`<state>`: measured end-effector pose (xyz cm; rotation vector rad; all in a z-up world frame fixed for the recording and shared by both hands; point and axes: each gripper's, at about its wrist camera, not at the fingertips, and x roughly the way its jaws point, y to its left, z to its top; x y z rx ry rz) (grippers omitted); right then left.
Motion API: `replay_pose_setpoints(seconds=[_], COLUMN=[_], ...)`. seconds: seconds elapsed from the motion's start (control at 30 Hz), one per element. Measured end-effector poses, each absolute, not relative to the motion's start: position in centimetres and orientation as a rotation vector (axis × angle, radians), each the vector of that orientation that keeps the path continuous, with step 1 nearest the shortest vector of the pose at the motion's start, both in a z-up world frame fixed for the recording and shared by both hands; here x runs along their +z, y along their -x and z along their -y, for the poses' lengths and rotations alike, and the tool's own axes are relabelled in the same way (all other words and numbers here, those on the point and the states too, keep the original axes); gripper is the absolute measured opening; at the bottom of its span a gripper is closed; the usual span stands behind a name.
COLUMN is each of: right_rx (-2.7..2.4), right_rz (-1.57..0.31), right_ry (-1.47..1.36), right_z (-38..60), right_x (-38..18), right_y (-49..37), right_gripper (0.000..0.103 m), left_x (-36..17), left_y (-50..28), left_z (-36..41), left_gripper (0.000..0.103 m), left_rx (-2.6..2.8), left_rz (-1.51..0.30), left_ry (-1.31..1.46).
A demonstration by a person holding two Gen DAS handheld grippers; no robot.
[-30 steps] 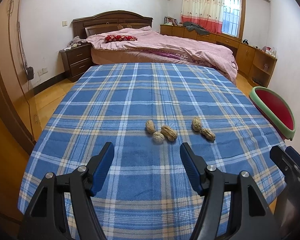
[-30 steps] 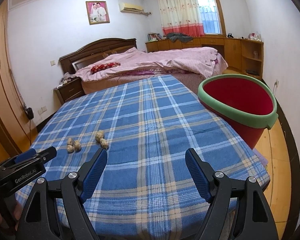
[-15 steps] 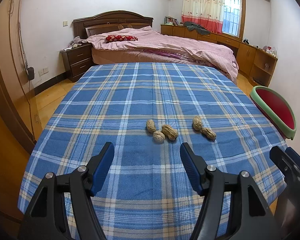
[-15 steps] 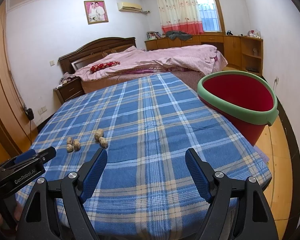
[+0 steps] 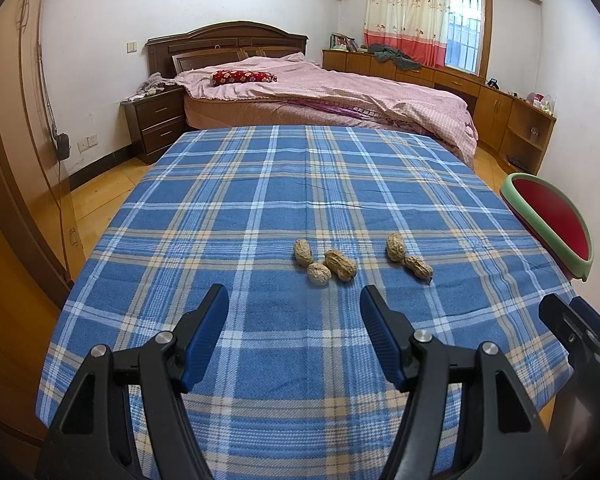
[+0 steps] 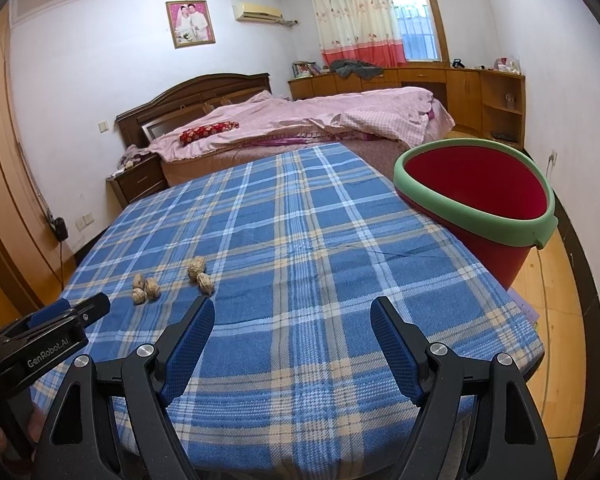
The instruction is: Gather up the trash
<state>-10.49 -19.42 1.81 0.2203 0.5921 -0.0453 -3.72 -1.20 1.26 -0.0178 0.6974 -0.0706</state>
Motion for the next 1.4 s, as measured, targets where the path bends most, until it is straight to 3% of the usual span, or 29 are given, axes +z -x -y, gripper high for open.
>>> replay_pose_setpoints(seconds=[1.4], right_rx=[-0.045], right_rz=[-0.592], right_ry=[-0.22], right_z=[19.38], right_x=[1.79], right_y=[10.54], right_gripper=[0.081], left_x=[1.46], left_y=[3.93], left_z=[1.1], left_gripper=[0.068], left_rx=[-0.065], left_rz=[-0.689], left_ry=[0.021])
